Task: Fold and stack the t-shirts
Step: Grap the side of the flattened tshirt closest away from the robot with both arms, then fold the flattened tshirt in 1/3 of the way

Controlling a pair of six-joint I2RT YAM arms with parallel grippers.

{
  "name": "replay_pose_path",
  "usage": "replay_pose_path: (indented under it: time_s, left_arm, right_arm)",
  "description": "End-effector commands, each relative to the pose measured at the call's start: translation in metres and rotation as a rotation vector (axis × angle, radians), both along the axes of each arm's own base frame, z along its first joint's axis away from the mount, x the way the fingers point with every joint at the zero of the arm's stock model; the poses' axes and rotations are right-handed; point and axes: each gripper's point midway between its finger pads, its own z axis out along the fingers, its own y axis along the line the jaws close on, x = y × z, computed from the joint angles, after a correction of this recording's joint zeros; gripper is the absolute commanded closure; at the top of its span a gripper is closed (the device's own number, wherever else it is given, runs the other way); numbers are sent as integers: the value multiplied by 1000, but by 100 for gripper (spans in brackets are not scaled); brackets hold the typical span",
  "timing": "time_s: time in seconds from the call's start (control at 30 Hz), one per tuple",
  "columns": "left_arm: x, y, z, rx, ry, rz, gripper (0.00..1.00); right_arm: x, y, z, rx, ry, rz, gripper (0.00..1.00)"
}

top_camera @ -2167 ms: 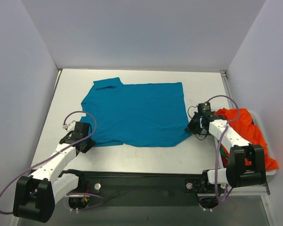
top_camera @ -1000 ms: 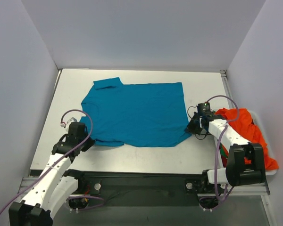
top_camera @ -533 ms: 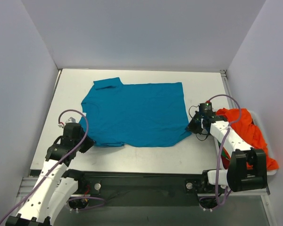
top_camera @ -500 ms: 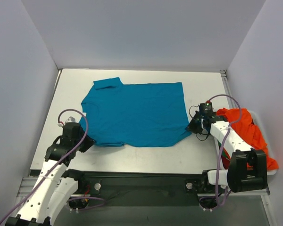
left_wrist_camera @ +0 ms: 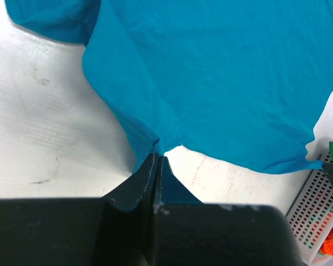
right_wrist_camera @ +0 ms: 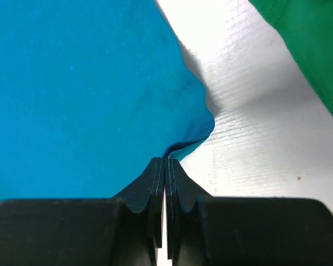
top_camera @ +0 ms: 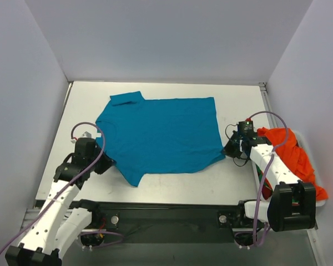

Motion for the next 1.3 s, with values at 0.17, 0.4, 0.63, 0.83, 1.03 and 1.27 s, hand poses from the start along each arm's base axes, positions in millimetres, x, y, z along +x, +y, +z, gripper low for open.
replay_pose_path:
  time_s: [0.17, 0.4, 0.63, 0.83, 1.03, 1.27]
  left_arm:
    - [78, -19, 36, -15, -135, -19, 98]
    - [130, -18, 34, 47, -146, 12, 98]
    - [172, -10, 21, 67, -117, 55, 98]
    - [197, -1, 20, 40, -120, 78, 99]
    - [208, 9, 30, 1, -145, 103, 99]
    - [218, 22, 41, -11, -163, 121, 100]
  right_arm:
    - [23, -9, 16, -35, -13, -21, 100]
    - [43, -12, 20, -36, -13, -46, 100]
    - [58, -20, 19, -24, -7, -80, 100]
    - [72, -22, 19, -10, -6, -87, 100]
    - [88, -19, 17, 5, -3, -87, 100]
    - [101, -18, 13, 10, 5, -87, 100]
